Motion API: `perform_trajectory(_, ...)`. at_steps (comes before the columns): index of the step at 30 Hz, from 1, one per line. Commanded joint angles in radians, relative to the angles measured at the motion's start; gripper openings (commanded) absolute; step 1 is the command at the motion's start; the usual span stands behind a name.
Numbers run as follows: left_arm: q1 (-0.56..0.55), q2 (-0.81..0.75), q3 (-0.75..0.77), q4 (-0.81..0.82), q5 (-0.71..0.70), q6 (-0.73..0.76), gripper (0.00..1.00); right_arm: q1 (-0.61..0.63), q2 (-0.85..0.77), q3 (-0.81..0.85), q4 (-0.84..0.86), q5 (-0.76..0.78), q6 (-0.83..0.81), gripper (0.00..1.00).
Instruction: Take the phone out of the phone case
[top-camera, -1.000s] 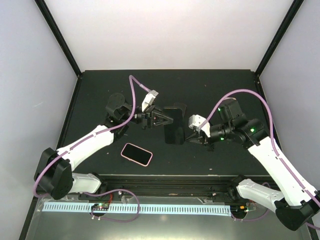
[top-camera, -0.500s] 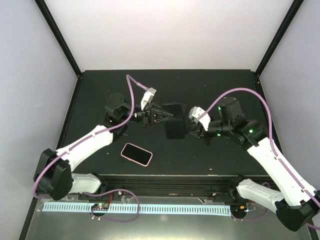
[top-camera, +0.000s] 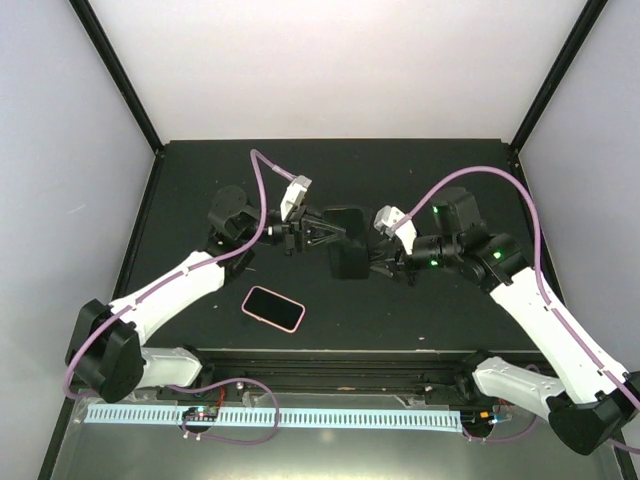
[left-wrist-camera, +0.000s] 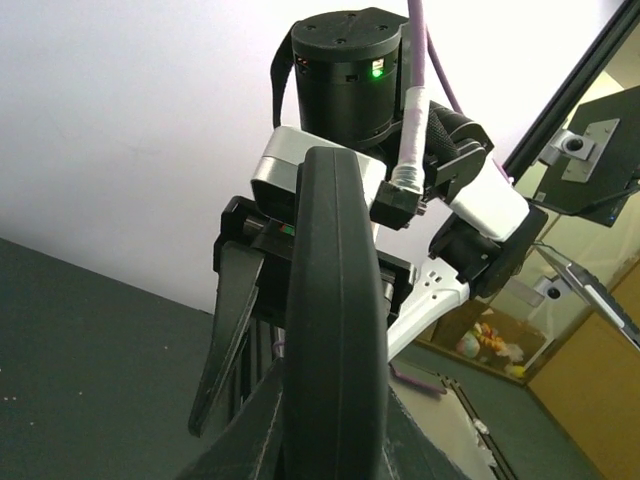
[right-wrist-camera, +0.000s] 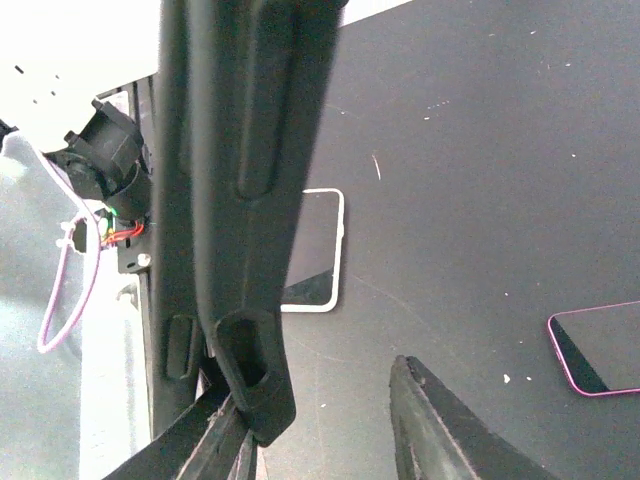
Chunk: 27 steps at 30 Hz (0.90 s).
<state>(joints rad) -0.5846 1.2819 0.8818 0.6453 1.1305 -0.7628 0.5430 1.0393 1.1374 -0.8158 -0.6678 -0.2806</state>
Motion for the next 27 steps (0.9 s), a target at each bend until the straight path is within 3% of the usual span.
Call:
perform_trajectory(1,-0.064,-0.036,0.017,0.017,0.169,-0.069,0.01,-0.012,0.043,0.085,0.214,0.04,0.06,0.38)
perform_trajectory(11,-0.063,0.016,0.018,-0.021,0.122,-0.053,0.02,-0.012,0.069,0.137,0.281,-0.332,0.157,0.45)
perform_trajectory(13,-0.061,0.038,0.015,-0.042,0.089,-0.045,0.02,-0.012,0.064,0.126,0.3,-0.377,0.194,0.37)
perform_trajectory(18,-0.057,0.072,0.043,-0.13,-0.087,-0.037,0.02,-0.018,-0.002,-0.01,0.4,-0.349,0.312,0.02)
perform_trajectory(20,-0.054,0.088,0.081,-0.215,-0.18,-0.005,0.02,-0.033,-0.031,-0.068,0.433,-0.333,0.348,0.01)
perform_trajectory(22,-0.048,0.114,0.112,-0.28,-0.271,0.011,0.18,-0.057,-0.048,-0.117,0.453,-0.297,0.401,0.01)
perform_trajectory(25,-0.029,0.185,0.138,-0.25,-0.332,-0.053,0.53,-0.106,-0.074,-0.2,0.507,-0.187,0.522,0.01)
perform_trajectory(27,-0.015,0.23,0.166,-0.246,-0.37,-0.069,0.67,-0.137,-0.084,-0.265,0.525,-0.104,0.607,0.01)
